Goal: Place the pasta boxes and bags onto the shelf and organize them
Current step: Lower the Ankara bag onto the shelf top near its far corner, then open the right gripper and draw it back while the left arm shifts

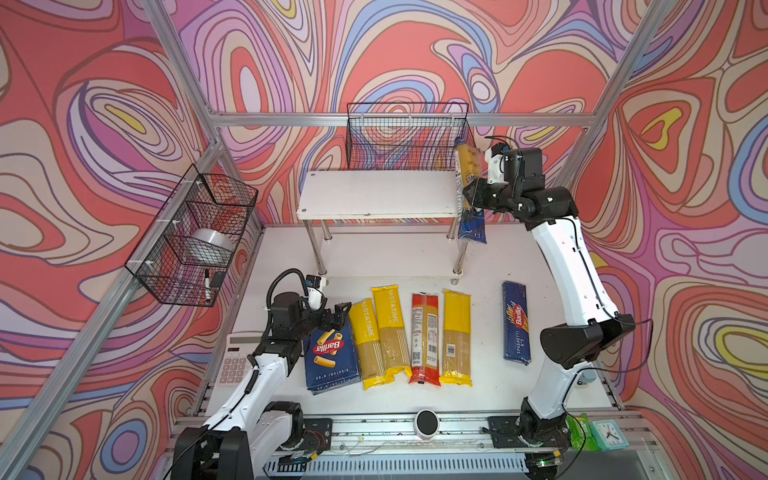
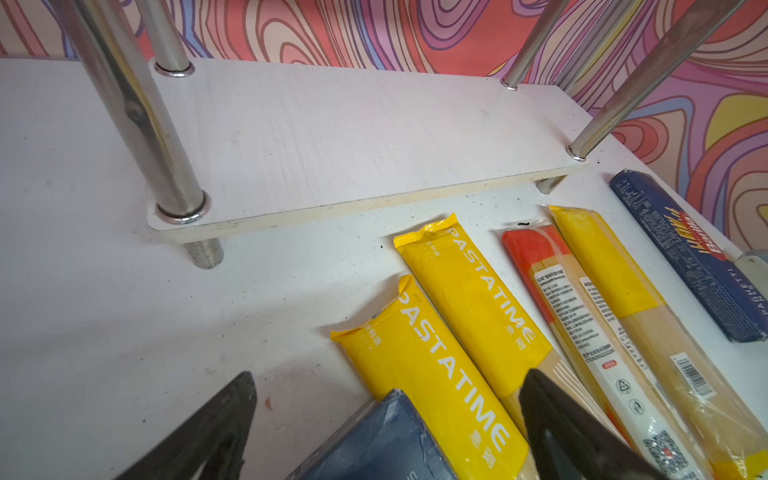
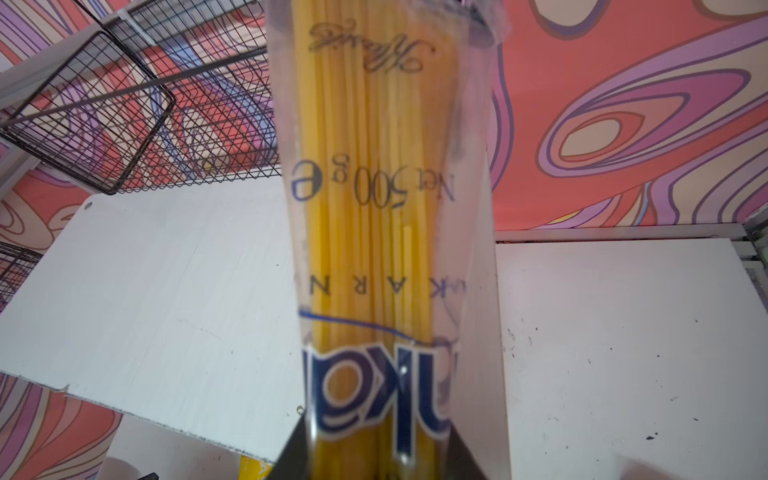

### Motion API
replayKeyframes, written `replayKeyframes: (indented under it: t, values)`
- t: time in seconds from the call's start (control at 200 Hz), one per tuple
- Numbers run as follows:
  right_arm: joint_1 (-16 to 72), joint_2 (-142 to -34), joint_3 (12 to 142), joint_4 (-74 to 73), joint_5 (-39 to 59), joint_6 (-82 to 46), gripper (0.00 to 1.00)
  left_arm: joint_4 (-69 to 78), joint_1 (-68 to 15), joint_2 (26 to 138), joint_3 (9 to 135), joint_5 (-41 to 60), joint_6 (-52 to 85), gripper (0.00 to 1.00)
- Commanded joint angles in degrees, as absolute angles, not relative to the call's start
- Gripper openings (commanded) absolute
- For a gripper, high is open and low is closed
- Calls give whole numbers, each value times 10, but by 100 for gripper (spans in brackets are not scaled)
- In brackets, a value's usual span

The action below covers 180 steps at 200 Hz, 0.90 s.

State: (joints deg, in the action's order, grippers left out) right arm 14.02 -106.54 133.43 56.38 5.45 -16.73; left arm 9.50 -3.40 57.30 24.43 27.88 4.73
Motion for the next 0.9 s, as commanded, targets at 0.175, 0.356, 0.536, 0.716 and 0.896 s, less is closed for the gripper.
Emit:
replayKeyframes:
  t: [0.175,0.356,0.536,0.716,0.896]
  values:
    - [142,-1076,1360,526,52,-170,52,69,-38,577,280,301,62,100]
    - [142,-1072,1362,524,55,-178,59,171,-50,588,266,356,160,100]
    - [142,-1073,1363,527,55,-179,62,142,-102,595,289,327,136,100]
    - [143,-1070,1372,537,48,-173,62,131,-118,595,321,325,140,100]
    - [142,-1027,1344,543,28,-153,63,114,-125,580,329,317,132,100]
